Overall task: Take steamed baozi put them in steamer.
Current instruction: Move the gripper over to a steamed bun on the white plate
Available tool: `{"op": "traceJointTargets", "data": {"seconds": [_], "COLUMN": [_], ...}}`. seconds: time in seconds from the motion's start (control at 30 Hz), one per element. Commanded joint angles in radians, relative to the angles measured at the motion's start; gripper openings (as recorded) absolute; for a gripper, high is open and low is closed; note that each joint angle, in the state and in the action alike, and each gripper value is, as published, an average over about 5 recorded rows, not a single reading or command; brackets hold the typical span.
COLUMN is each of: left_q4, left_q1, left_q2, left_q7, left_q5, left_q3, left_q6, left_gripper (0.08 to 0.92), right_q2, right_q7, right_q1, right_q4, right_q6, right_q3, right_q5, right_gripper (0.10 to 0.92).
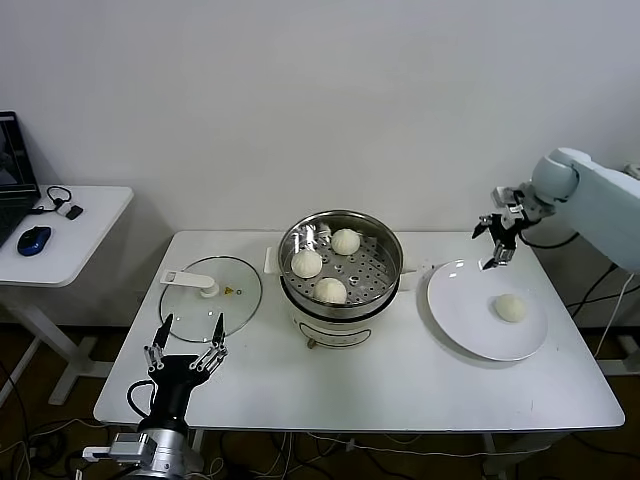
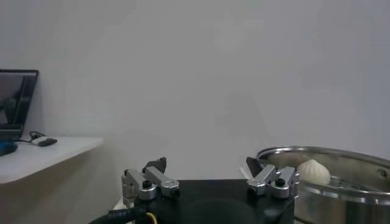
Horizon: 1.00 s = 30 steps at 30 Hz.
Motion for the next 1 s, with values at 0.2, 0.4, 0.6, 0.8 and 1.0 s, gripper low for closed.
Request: {"op": "traceJointTargets", "data": {"seconds": [0.2, 0.4, 0.6, 0.8, 1.0], "left_q4": [0.001, 0.003, 0.006, 0.007, 0.008], "left_q1": [0.019, 0.026, 0.028, 0.028, 0.032], "left_q2": [-0.001, -0.001, 0.0, -0.001, -0.002], "left_q7": [0.001, 0.001, 0.001, 0.001, 0.001], "left_q5": [-0.001, -0.001, -0.002, -0.002, -0.002], "left_q3": [-0.004, -0.004, -0.007, -0.006, -0.006], "left_q6": [-0.005, -0.008, -0.008, -0.008, -0.009], "left_gripper": [0.823, 0.823, 0.823, 0.823, 0.823], "right_q2": [0.015, 0.026, 0.035, 0.053, 0.064], "right_q7": [0.007, 0.001, -0.012, -0.011, -0.014], "right_q1": [-0.271, -0.303, -0.316, -0.325, -0.333], "right_q4": [-0.153, -0.178, -0.198, -0.221, -0.234], "right_q6": [0.083, 0.091, 0.092, 0.098, 0.108], "right_q3": [0.286, 0.336, 0.362, 0.389, 0.403], "right_q5": [-0.371, -0.396, -0.402, -0.416, -0.437], "right_gripper": [0.823, 0.823, 0.823, 0.823, 0.823]}}
